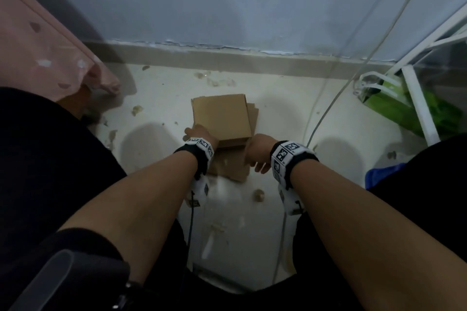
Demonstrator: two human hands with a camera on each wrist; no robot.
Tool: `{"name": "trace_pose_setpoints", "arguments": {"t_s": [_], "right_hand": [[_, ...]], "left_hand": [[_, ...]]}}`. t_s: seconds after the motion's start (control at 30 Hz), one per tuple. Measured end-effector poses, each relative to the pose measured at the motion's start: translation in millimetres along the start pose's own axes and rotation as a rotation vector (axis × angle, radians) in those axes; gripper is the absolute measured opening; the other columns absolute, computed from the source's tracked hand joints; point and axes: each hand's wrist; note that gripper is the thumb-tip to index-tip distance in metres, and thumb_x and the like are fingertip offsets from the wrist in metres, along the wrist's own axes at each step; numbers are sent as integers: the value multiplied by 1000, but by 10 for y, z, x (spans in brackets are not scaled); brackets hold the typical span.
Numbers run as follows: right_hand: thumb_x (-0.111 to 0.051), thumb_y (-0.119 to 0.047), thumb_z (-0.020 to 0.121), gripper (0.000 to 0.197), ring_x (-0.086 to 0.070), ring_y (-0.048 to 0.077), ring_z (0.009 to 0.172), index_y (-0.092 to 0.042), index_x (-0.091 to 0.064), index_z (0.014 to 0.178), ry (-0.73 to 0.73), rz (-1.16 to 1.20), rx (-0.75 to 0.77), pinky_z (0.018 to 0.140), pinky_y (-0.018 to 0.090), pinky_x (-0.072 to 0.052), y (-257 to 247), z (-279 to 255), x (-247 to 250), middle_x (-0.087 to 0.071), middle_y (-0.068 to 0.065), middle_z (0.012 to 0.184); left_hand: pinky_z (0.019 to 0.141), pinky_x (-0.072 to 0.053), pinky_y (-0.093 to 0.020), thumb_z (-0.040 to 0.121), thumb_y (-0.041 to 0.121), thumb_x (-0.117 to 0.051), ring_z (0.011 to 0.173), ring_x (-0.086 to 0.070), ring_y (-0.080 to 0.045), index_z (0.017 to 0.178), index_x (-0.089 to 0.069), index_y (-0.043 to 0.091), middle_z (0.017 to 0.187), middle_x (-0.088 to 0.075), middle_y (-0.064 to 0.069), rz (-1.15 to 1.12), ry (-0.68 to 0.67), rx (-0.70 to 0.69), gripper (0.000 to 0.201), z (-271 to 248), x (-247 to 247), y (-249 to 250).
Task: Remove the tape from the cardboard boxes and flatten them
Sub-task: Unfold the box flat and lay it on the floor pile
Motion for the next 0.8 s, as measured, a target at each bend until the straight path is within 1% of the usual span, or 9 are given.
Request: {"name": "trace_pose_setpoints", "arguments": {"t_s": [0.1,0.17,0.27,0.33,0.4,0.47,0.53,0.67,0.8], "right_hand": [[-62,-18,95,27,-67,33,100,0,-70,113,188,45,-13,83,41,-58,9,182,41,-69,18,113],[-57,-17,96,31,-61,37,114,0,-64,122,264,142,-32,91,38,-51,24,290,65,-64,20,126],[-53,-13,100,55,-48,37,133,-6,-36,152,242,382,-62,104,37,-41,88,423,9,-46,19,150],[-56,-16,101,70,-43,36,138,-13,-18,160,199,566,-58,103,34,-39,123,485,-76,-40,16,156],[-61,-24,99,80,-45,35,137,-21,-12,162,140,677,-71,107,36,-41,130,612,-190,-40,12,156],[-66,-31,94,83,-49,34,132,-26,-17,160,111,753,-92,111,48,-44,128,722,-277,-45,9,153],[-65,-28,94,70,-52,33,128,-22,-31,154,150,808,-91,110,51,-44,88,732,-263,-50,7,146],[-64,-19,93,50,-56,29,121,-17,-49,141,312,906,-22,108,49,-47,-12,614,-42,-57,5,135],[-66,-24,75,48,-60,28,113,-30,-60,122,570,832,134,101,47,-52,-96,508,360,-61,5,125]], "left_hand": [[106,-39,-47,82,38,-70,130,-42,-41,139,-33,9,142,-33,-18,-144,-11,131,74,157,-36,-10],[105,-44,-44,78,40,-72,126,-48,-38,138,-35,7,141,-41,-18,-251,-54,148,78,281,-32,-11],[99,-48,-36,85,37,-71,120,-57,-36,140,-44,1,138,-55,-19,-305,-85,110,71,434,-21,-6],[98,-45,-33,96,31,-63,127,-54,-34,139,-49,-2,140,-55,-21,-285,-124,71,57,474,-3,-1],[94,-43,-34,100,26,-57,121,-56,-35,137,-53,-3,140,-55,-20,-280,-157,45,47,530,4,15],[86,-44,-32,99,22,-58,106,-56,-34,134,-54,-3,137,-57,-19,-322,-159,46,42,545,8,28],[80,-40,-29,96,21,-63,98,-54,-32,133,-54,0,134,-58,-18,-378,-127,63,44,531,27,28],[82,-41,-28,91,25,-71,118,-58,-34,137,-51,1,134,-59,-16,-507,-53,15,56,449,200,160],[90,-52,-31,83,30,-79,111,-64,-27,133,-59,9,122,-67,-7,-672,-1,-167,57,269,631,405]]}}
Point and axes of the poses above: each hand's wrist, its own z-axis towards the middle knuckle, its own x-axis out of the back of the hand, y = z × x
